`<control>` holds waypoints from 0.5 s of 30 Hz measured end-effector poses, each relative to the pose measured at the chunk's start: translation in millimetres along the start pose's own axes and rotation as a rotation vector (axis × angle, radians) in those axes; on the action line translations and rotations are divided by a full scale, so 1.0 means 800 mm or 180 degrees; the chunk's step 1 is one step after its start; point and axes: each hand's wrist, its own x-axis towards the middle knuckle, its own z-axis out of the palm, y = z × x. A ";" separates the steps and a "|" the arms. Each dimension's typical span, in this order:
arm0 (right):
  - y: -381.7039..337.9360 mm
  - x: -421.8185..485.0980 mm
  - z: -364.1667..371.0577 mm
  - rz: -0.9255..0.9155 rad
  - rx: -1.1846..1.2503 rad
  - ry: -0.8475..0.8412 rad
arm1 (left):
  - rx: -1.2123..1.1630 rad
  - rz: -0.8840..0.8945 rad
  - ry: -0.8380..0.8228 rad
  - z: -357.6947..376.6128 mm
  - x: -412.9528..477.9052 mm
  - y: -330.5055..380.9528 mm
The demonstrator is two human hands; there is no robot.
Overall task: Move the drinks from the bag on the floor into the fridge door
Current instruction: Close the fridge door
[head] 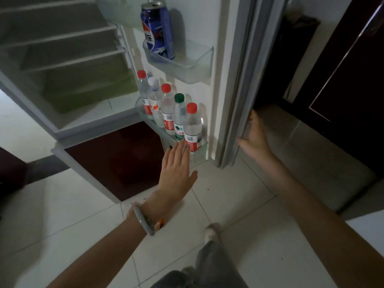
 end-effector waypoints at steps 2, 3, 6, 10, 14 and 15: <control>-0.013 -0.025 0.006 -0.0141 -0.0462 -0.0191 | -0.0036 -0.0010 0.0026 -0.011 -0.013 -0.002; -0.020 -0.036 0.008 -0.0232 -0.0670 -0.0298 | -0.0052 -0.0033 0.0044 -0.016 -0.017 -0.004; -0.041 -0.059 0.009 -0.0482 -0.1075 -0.0684 | -0.0067 -0.0226 0.0112 -0.026 -0.031 -0.010; -0.054 -0.070 0.010 -0.1342 -0.1393 -0.1197 | -0.0020 -0.0546 0.0222 -0.038 -0.056 -0.019; -0.070 -0.068 0.031 -0.1928 -0.1608 -0.1574 | 0.0242 -0.0560 0.0217 -0.050 -0.077 -0.022; -0.076 -0.066 0.040 -0.2042 -0.1624 -0.1645 | 0.0307 -0.0570 0.0244 -0.053 -0.081 -0.024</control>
